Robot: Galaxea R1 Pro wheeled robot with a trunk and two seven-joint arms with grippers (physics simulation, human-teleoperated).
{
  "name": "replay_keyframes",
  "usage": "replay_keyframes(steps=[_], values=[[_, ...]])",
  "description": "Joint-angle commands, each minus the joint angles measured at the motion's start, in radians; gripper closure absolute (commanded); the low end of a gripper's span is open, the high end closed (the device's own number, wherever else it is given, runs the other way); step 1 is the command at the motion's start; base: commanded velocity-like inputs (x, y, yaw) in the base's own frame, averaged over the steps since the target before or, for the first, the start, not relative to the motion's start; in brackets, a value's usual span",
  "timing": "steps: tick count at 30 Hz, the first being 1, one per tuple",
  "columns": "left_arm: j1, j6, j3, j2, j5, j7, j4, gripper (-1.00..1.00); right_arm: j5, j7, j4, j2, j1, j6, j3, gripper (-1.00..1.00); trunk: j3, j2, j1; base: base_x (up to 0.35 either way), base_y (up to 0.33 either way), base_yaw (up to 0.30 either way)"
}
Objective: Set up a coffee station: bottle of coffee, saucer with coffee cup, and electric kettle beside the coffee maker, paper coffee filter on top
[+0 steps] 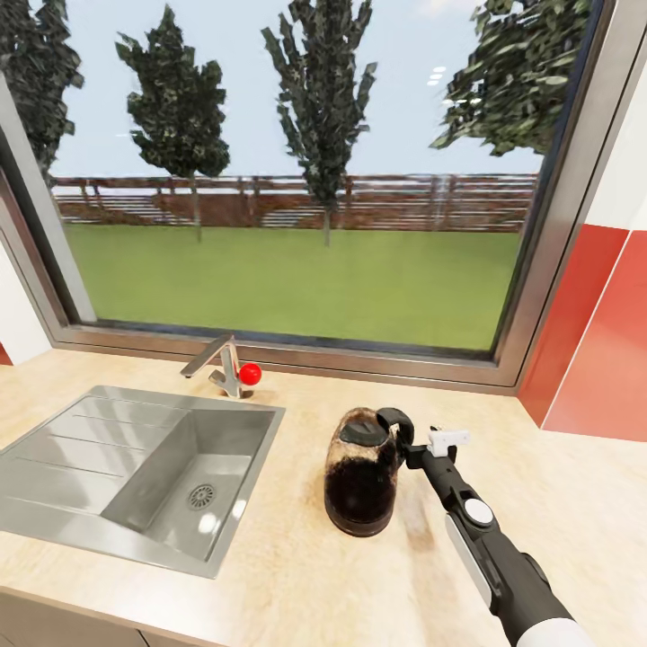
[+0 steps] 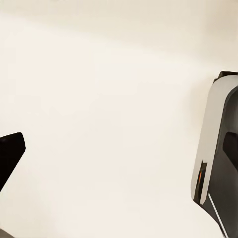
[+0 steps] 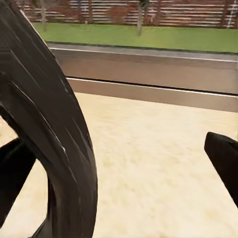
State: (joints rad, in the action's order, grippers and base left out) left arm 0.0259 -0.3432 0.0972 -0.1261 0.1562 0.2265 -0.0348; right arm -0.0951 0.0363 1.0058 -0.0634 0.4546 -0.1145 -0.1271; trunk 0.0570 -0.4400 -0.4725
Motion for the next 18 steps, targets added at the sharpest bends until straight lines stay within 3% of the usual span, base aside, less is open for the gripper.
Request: replay_keyframes(steps=[1, 18], values=[[0.002, -0.007, 0.009, 0.000, 0.009, 0.000, -0.004, -1.00, -0.010, 0.002, 0.000, -0.001, 0.001, -0.004, -0.002, 1.00, 0.002, -0.002, -0.001, 0.000, 0.000, 0.000], [0.002, -0.007, 0.009, 0.000, 0.010, -0.001, -0.004, -1.00, -0.009, 0.002, 0.000, -0.001, 0.001, -0.004, -0.003, 1.00, 0.002, -0.002, -0.001, 0.000, 0.000, 0.000]])
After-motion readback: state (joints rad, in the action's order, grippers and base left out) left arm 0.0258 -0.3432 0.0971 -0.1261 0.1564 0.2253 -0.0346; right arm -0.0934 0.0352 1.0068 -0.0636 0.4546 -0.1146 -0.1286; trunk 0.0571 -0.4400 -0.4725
